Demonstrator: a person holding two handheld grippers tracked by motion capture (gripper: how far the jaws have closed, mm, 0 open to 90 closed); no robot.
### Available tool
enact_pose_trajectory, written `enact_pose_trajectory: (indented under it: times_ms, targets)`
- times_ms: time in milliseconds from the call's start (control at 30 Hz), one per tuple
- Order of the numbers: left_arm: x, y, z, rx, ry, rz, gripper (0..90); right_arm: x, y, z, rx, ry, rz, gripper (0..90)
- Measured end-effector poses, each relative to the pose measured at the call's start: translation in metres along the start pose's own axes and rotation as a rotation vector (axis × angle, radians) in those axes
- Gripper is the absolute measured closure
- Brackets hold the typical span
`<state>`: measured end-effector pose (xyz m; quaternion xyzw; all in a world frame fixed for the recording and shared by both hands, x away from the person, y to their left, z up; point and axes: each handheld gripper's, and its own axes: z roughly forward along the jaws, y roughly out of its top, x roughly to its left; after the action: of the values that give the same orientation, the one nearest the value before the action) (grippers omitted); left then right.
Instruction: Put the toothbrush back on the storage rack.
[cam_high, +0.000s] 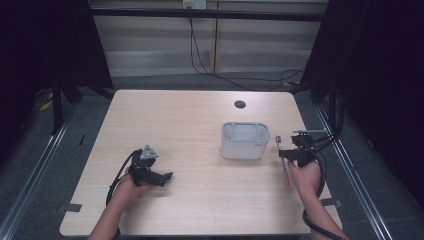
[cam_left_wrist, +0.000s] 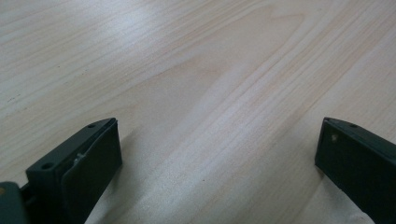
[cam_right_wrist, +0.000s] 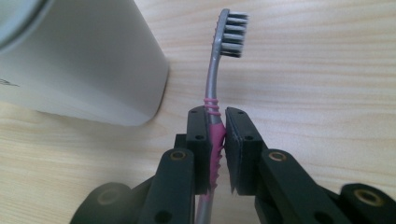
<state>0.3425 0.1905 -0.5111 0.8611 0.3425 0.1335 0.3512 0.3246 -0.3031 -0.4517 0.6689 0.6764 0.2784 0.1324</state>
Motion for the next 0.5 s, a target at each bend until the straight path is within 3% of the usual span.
enact_pose_trajectory:
  times_ms: [500]
  targets:
    - [0.000,0.000,0.000,0.000,-0.001,-0.004,0.1,0.006,0.005,-0.018,-0.115,0.021,-0.016,80.7]
